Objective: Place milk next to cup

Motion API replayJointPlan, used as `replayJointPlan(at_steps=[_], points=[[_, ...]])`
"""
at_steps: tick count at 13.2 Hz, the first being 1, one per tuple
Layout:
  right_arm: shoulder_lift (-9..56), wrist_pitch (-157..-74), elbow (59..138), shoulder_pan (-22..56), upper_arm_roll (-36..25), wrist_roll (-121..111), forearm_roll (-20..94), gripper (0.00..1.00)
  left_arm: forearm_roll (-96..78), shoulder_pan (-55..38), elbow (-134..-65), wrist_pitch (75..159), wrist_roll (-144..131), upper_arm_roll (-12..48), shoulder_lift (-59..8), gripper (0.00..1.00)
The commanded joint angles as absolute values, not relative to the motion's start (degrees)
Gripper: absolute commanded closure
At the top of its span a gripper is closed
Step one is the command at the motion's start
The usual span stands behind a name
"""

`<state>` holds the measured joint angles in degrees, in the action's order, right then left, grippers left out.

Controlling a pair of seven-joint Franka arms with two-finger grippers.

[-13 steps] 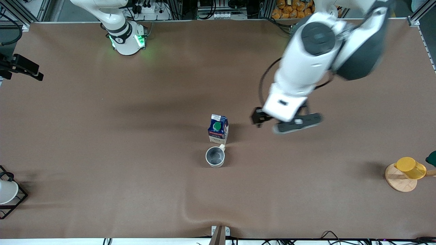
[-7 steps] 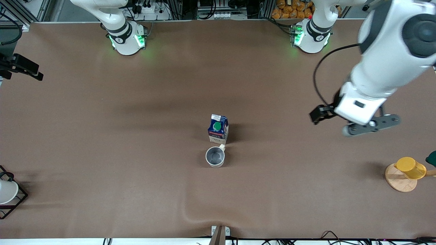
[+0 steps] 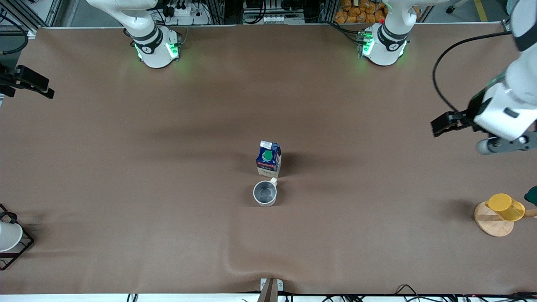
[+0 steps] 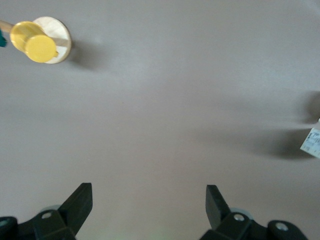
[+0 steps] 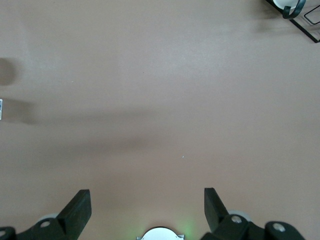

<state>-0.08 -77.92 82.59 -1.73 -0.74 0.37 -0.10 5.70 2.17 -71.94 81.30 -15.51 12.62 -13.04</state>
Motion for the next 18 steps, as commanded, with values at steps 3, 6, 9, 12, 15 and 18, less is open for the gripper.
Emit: replayJointPlan(at_steps=[3, 6, 9, 12, 15, 18], points=[[0.3, -76.9, 80.1, -1.4, -0.7, 0.3, 0.7, 0.00, 3.6, 4.3, -79.1, 80.8, -12.7, 12.8, -6.8, 0.00], [0.3, -77.0, 80.1, -1.4, -0.9, 0.4, 0.8, 0.00, 2.3, 6.1, -84.4, 81.6, -11.5, 12.8, -2.0, 0.00], [0.3, -77.0, 80.0, -1.4, -0.9, 0.3, 0.7, 0.00, -0.1, 6.7, -89.2, 83.0, -11.4, 12.8, 2.1, 0.00], [0.2, -76.9, 80.0, -1.4, -0.9, 0.1, 0.3, 0.00, -0.1, 6.7, -89.7, 82.8, -11.3, 12.7, 2.9, 0.00], [0.1, -76.8, 80.0, -1.8, -0.8, 0.6, 0.7, 0.00, 0.0, 6.7, -89.8, 82.2, -11.5, 12.7, 3.3, 0.00], [0.1, -77.1, 80.0, -1.5, -0.9, 0.7, 0.8, 0.00, 0.5, 6.8, -89.2, 82.3, -10.9, 12.7, 2.8, 0.00]])
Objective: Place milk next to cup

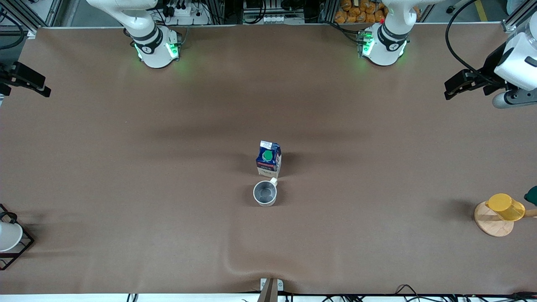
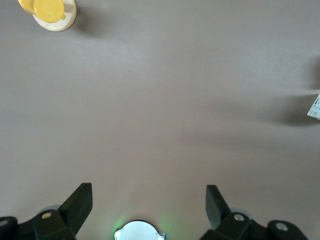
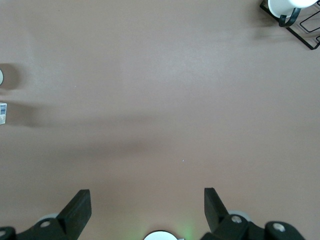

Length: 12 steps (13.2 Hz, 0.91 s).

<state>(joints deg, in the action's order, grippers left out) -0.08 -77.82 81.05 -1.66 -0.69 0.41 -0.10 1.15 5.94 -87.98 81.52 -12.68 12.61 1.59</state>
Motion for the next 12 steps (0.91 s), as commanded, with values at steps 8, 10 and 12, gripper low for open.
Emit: replayJointPlan(at_steps=[8, 10, 12], points=[[-0.3, -77.3, 80.1, -1.6, -0.9, 0.7, 1.3, 0.00, 0.7, 7.8, -89.1, 82.3, -10.6, 12.7, 2.8, 0.00], [-0.3, -77.3, 80.1, -1.6, -0.9, 0.7, 1.2, 0.00, 0.7, 7.8, -89.1, 82.3, -10.4, 12.7, 2.9, 0.00], [-0.4, -77.2, 80.1, -1.6, -0.9, 0.7, 1.2, 0.00, 0.7, 7.8, -89.2, 82.2, -10.7, 12.7, 3.0, 0.00]])
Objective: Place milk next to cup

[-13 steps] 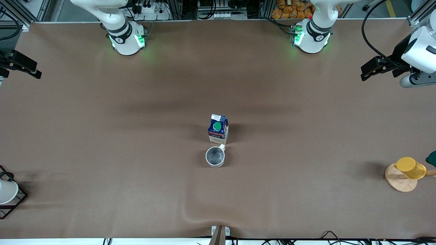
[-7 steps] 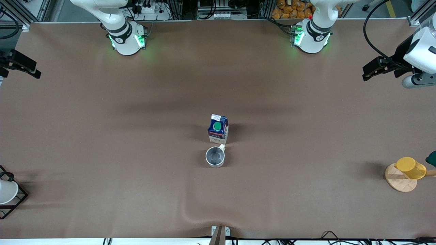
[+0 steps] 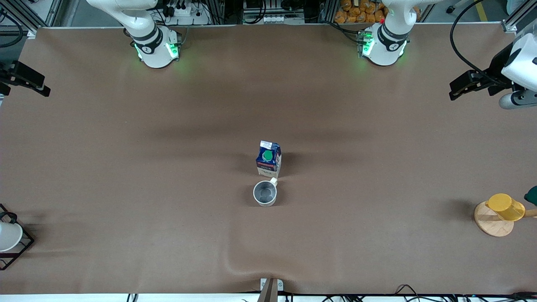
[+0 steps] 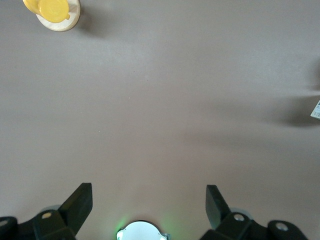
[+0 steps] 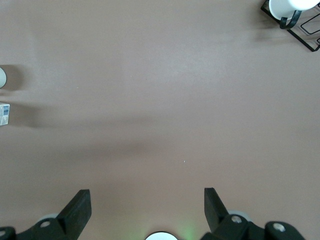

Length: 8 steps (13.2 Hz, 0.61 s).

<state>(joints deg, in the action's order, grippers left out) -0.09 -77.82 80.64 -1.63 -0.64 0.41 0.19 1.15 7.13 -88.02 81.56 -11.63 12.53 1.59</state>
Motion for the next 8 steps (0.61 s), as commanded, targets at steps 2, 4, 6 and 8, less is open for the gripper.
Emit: replayJointPlan(at_steps=[2, 4, 6, 8], points=[[-0.4, -77.1, 80.1, -1.6, -0.9, 0.6, 1.2, 0.00, 0.7, 7.8, -89.2, 82.2, -10.7, 12.7, 3.0, 0.00], [-0.4, -77.1, 80.0, -1.7, -0.9, 0.4, 1.2, 0.00, 0.7, 7.8, -89.2, 82.2, -10.5, 12.7, 3.1, 0.00], [-0.4, -77.2, 80.0, -1.6, -0.9, 0.4, 1.2, 0.00, 0.6, 7.8, -89.1, 82.2, -10.4, 12.6, 3.1, 0.00], [-0.4, -77.2, 80.0, -1.7, -0.9, 0.4, 1.2, 0.00, 0.5, 7.7, -89.2, 82.2, -10.3, 12.0, 3.2, 0.00]])
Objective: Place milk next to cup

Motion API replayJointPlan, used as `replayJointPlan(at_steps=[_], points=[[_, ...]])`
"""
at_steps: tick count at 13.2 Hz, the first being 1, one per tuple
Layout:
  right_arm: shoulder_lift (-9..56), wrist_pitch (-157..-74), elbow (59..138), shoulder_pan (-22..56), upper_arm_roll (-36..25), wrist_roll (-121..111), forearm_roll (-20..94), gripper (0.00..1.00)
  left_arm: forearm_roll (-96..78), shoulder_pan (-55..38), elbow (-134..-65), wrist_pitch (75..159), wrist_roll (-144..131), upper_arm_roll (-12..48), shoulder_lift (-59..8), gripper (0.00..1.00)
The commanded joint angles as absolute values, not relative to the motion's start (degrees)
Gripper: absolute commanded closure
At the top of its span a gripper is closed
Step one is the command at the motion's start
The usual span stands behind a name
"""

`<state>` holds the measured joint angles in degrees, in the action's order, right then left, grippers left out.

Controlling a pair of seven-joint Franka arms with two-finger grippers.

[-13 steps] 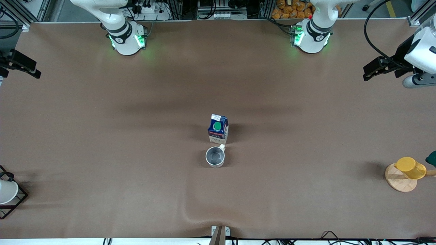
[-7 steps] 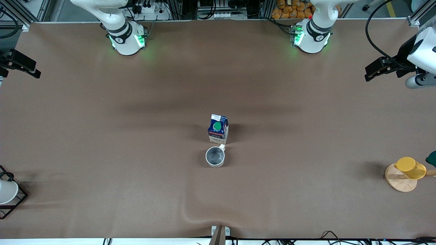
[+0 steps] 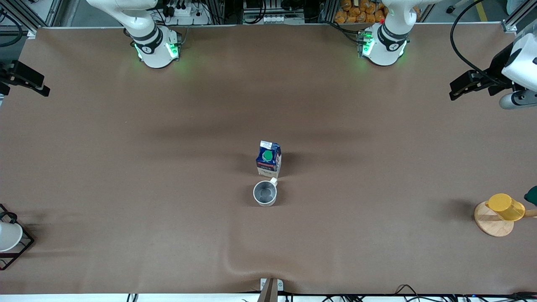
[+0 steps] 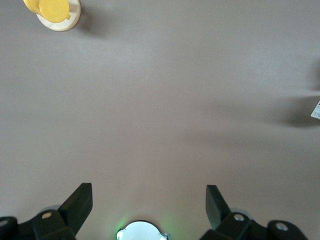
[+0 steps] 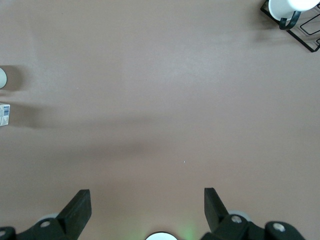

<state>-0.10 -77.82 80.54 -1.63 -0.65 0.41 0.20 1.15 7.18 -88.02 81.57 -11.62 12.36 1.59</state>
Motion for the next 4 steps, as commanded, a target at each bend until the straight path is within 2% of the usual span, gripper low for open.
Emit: replayJointPlan(at_steps=[1, 4], points=[[-0.4, -77.2, 80.0, -1.6, -0.9, 0.4, 1.2, 0.00, 0.4, 7.7, -89.2, 82.2, -10.3, 12.0, 3.2, 0.00], [-0.3, -77.3, 80.0, -1.6, -0.9, 0.4, 1.2, 0.00, 0.2, 7.7, -89.2, 82.2, -10.3, 12.0, 3.3, 0.00]])
